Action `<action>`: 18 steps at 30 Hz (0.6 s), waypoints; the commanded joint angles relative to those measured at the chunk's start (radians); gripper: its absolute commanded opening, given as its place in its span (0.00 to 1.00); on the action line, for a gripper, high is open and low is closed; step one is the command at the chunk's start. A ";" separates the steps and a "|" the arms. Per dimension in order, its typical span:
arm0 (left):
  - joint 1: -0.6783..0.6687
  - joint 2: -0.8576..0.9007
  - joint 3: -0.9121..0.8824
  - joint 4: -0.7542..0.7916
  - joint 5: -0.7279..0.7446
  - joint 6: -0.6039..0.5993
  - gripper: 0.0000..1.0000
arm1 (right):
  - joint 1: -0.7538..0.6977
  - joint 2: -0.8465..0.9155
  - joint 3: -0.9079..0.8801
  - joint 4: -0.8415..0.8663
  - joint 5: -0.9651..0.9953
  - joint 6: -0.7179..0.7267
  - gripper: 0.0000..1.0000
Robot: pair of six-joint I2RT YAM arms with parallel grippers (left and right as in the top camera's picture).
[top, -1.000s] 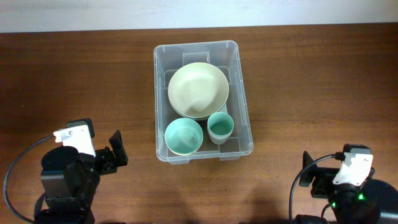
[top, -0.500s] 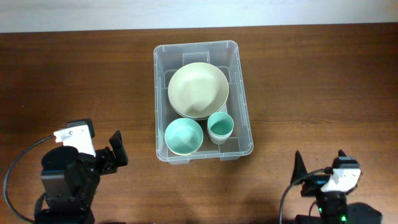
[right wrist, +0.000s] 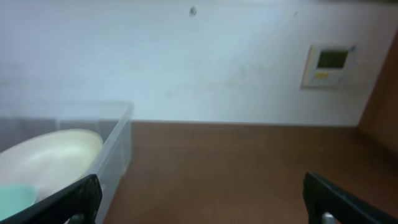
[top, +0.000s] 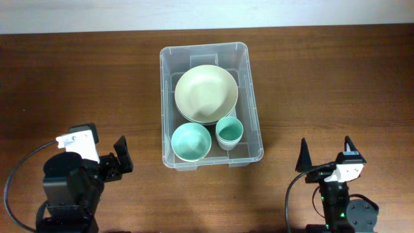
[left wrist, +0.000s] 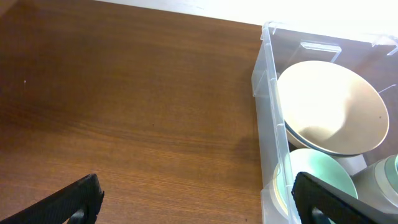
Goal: Pack container
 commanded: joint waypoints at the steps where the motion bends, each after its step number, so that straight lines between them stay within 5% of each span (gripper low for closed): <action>1: -0.003 -0.004 -0.004 0.000 -0.004 -0.005 1.00 | 0.017 -0.010 -0.072 0.081 0.080 0.001 0.99; 7: -0.003 -0.004 -0.004 0.000 -0.004 -0.005 1.00 | 0.018 -0.010 -0.197 0.256 0.078 0.001 0.99; 18: -0.003 -0.004 -0.004 0.000 -0.004 -0.005 1.00 | 0.026 -0.009 -0.198 0.070 0.058 0.027 0.99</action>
